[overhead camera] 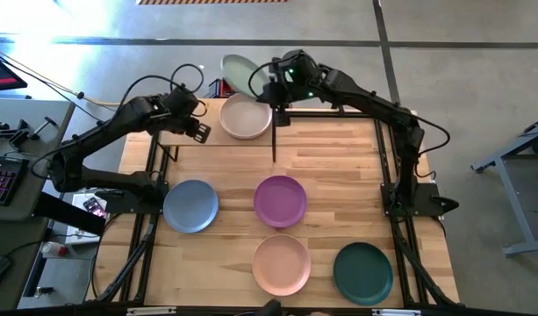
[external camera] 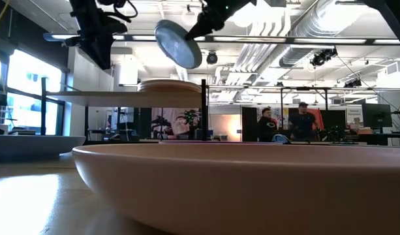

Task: Place and stack plates onto a shelf
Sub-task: Stack the light green plate on top of the white plate on the shelf

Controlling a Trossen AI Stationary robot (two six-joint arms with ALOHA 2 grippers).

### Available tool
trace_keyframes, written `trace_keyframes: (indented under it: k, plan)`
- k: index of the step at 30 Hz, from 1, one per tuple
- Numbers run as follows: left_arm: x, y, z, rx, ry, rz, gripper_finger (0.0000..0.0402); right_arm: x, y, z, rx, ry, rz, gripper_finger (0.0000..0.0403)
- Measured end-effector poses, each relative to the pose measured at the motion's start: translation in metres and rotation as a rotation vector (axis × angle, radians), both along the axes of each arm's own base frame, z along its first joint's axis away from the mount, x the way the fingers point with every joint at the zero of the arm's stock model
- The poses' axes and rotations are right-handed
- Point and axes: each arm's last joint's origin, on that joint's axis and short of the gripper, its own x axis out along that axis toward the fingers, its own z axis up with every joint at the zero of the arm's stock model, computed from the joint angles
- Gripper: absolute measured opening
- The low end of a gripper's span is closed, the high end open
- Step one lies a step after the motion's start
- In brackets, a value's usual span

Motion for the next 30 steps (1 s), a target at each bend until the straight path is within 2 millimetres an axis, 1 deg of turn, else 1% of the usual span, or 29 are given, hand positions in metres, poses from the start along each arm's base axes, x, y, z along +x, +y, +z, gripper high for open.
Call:
trace_keyframes:
  k: [5, 13, 18, 30]
  plan:
    - [-0.002, 0.004, 0.001, -0.004, -0.021, 0.018, 0.0065, 0.003, 0.002, -0.012, -0.082, 0.085, 0.118, 0.0]
    - [-0.002, 0.007, 0.001, -0.003, -0.051, 0.045, 0.0065, 0.012, 0.008, -0.043, -0.145, 0.268, 0.249, 0.0]
    - [-0.002, 0.007, 0.002, -0.007, -0.056, 0.052, 0.0065, 0.018, 0.009, -0.058, -0.201, 0.356, 0.272, 0.0]
    - [-0.002, 0.007, 0.001, -0.011, -0.064, 0.069, 0.0065, 0.029, 0.012, -0.076, -0.264, 0.427, 0.306, 0.0]
